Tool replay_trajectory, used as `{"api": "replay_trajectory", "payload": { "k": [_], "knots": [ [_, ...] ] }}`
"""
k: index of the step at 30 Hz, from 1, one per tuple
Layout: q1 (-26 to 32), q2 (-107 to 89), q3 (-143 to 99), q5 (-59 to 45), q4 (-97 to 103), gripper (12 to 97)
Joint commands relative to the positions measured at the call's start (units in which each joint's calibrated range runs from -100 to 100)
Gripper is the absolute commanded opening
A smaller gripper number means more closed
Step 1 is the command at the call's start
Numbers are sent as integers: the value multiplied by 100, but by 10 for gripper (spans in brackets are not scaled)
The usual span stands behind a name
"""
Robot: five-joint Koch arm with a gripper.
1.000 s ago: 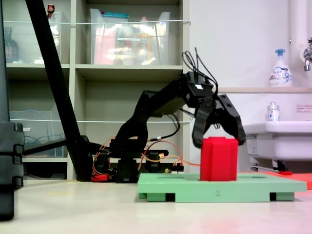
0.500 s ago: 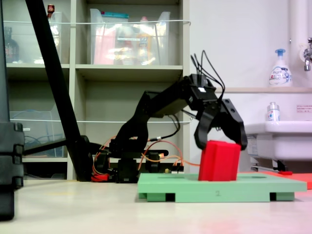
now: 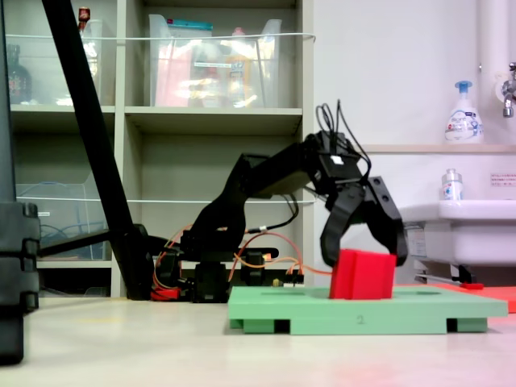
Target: Put the cross columnar block into the corresponding hole
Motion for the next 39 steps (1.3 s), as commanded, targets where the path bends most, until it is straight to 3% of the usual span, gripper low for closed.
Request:
{"api": "replay_trajectory", "payload": {
  "k": [1, 4, 9, 15, 23, 26, 31, 36, 39],
  "knots": [
    [59, 43, 279, 24, -173, 544],
    [59, 99, 279, 107, -577, 642],
    [59, -208, 279, 137, -982, 955],
    [117, -2220, 269, 103, -2253, 955],
    [-98, -6968, 259, -1045, -2907, 938],
    [-620, -8267, 229, -2144, -2907, 747],
    [-1739, -8882, 229, -3433, -2907, 599],
    [-1924, -8938, -270, -3858, -2907, 593],
    [-2022, -10083, -2603, -3917, -1396, 593]
  ]
}}
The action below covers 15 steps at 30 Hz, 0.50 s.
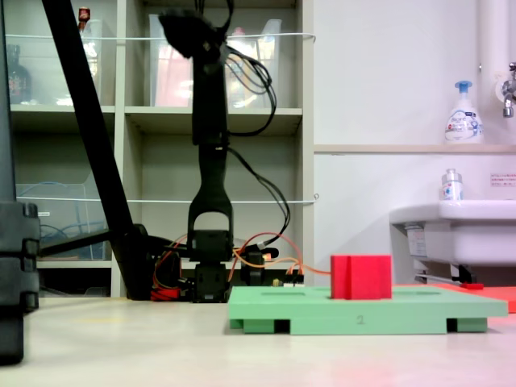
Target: Put the cross columnar block into the corresponding hole
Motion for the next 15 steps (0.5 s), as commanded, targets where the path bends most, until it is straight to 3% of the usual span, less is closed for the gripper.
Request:
{"api": "replay_trajectory", "payload": {
  "k": [1, 3, 6, 8, 11, 15],
  "knots": [
    [-49, -1341, -1889, -112, 2171, 592],
    [-117, -2906, -4720, -376, 4655, 588],
    [-78, -4637, -8519, -894, 9383, 454],
    [-20, -4637, -9596, -947, 9894, 440],
    [215, -4637, -11251, -1402, 10173, 511],
    [215, -4637, -13245, -1700, 11434, 510]
  ]
}}
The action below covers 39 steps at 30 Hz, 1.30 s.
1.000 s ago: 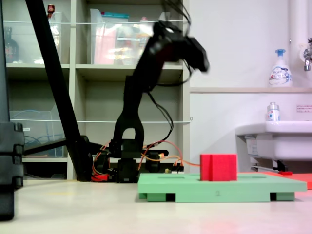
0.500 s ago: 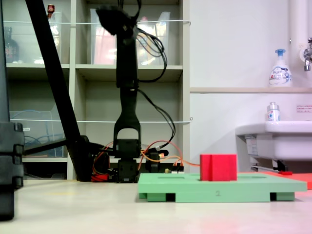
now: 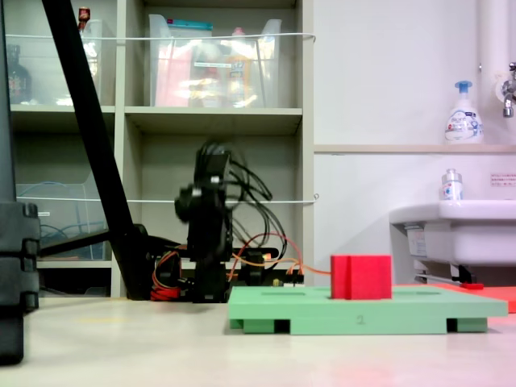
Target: Put the cross columnar block into the corresponding hole
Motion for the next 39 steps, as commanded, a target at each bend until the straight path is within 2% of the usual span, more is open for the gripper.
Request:
{"api": "replay_trajectory", "payload": {
  "k": [1, 5, 11, 18, 21, 24, 39],
  "knots": [
    [0, -82, -444, -249, 1095, 510],
    [-68, -82, -1969, -259, 1317, 511],
    [-63, -82, -1979, -254, 1124, 495],
    [-63, -82, -1979, -254, -715, 489],
    [-73, -82, -1979, -254, -715, 462],
    [-78, -82, -1979, -249, -619, 495],
    [-63, -82, -1979, -249, -570, 495]
  ]
}}
